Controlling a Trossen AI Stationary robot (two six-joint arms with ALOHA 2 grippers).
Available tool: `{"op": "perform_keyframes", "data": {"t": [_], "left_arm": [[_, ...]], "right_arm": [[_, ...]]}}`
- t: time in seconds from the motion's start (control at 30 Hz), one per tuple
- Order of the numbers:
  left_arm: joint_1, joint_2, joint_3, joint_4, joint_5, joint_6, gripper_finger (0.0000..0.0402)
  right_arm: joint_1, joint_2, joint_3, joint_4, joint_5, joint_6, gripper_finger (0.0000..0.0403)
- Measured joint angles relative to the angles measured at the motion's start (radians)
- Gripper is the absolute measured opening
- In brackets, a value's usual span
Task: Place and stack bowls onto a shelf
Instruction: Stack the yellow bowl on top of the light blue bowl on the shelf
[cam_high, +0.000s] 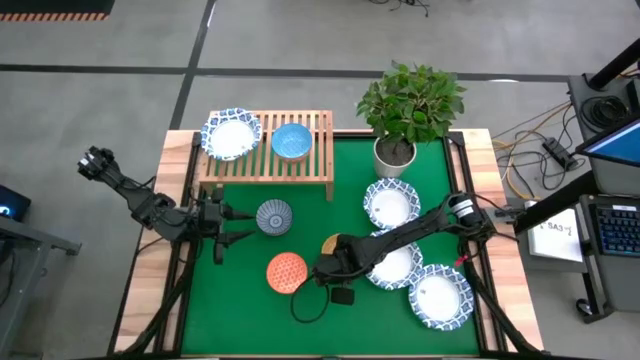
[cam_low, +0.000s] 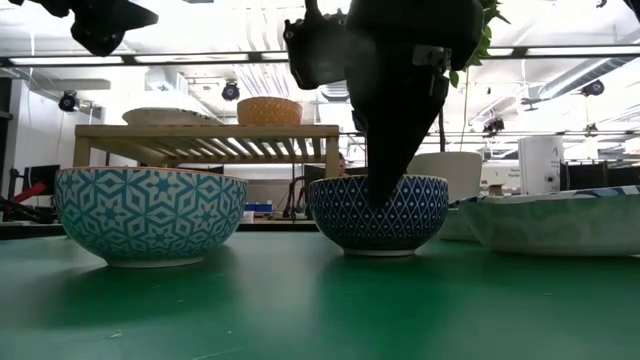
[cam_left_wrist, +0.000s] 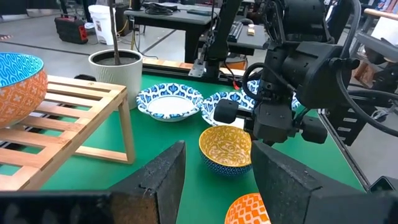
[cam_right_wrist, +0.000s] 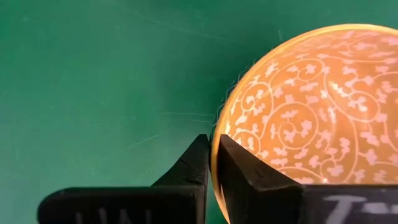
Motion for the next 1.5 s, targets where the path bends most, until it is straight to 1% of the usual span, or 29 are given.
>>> {"op": "perform_keyframes", "data": {"t": [0.2, 0.37, 0.47, 0.57, 0.7, 0.83, 0.93, 1.0, 1.2, 1.37, 1.43, 1.5], "left_arm": [[0.000, 0.000, 0.000, 0.011, 0.000, 0.008, 0.0166], [0.000, 0.000, 0.000, 0.018, 0.000, 0.020, 0.0166], [0.000, 0.000, 0.000, 0.029, -0.002, 0.029, 0.0166], [0.000, 0.000, 0.000, 0.042, -0.006, 0.038, 0.0166], [0.000, 0.001, 0.000, 0.063, -0.006, 0.058, 0.0166], [0.000, 0.003, 0.000, 0.065, -0.007, 0.061, 0.0166], [0.000, 0.003, 0.000, 0.068, -0.006, 0.061, 0.0166], [0.000, 0.003, 0.000, 0.068, -0.007, 0.061, 0.0166], [0.000, 0.002, 0.000, 0.068, -0.007, 0.066, 0.0166], [0.000, 0.003, 0.000, 0.068, -0.007, 0.084, 0.0166], [0.000, 0.003, 0.000, 0.068, -0.006, 0.087, 0.0166], [0.000, 0.002, 0.000, 0.068, -0.007, 0.088, 0.0166]], "right_arm": [[-0.001, -0.025, 0.035, -0.016, -0.016, -0.019, 0.0014], [0.000, -0.086, 0.098, -0.014, -0.008, -0.048, 0.0013], [0.000, -0.121, 0.142, -0.018, 0.041, -0.082, 0.0013], [0.000, -0.145, 0.207, -0.017, 0.104, -0.150, 0.0013], [-0.002, -0.149, 0.331, -0.018, 0.178, -0.280, 0.0013], [-0.023, -0.150, 0.417, -0.019, 0.243, -0.413, 0.0013], [-0.054, -0.149, 0.460, -0.028, 0.299, -0.508, 0.0013], [-0.082, -0.150, 0.478, -0.024, 0.315, -0.577, 0.0013], [-0.203, -0.149, 0.500, -0.012, 0.311, -0.678, 0.0013], [-0.308, -0.149, 0.501, 0.035, 0.310, -0.753, 0.0013], [-0.349, -0.147, 0.501, 0.057, 0.295, -0.768, 0.0013], [-0.390, -0.141, 0.501, 0.085, 0.254, -0.775, 0.0013]]}}
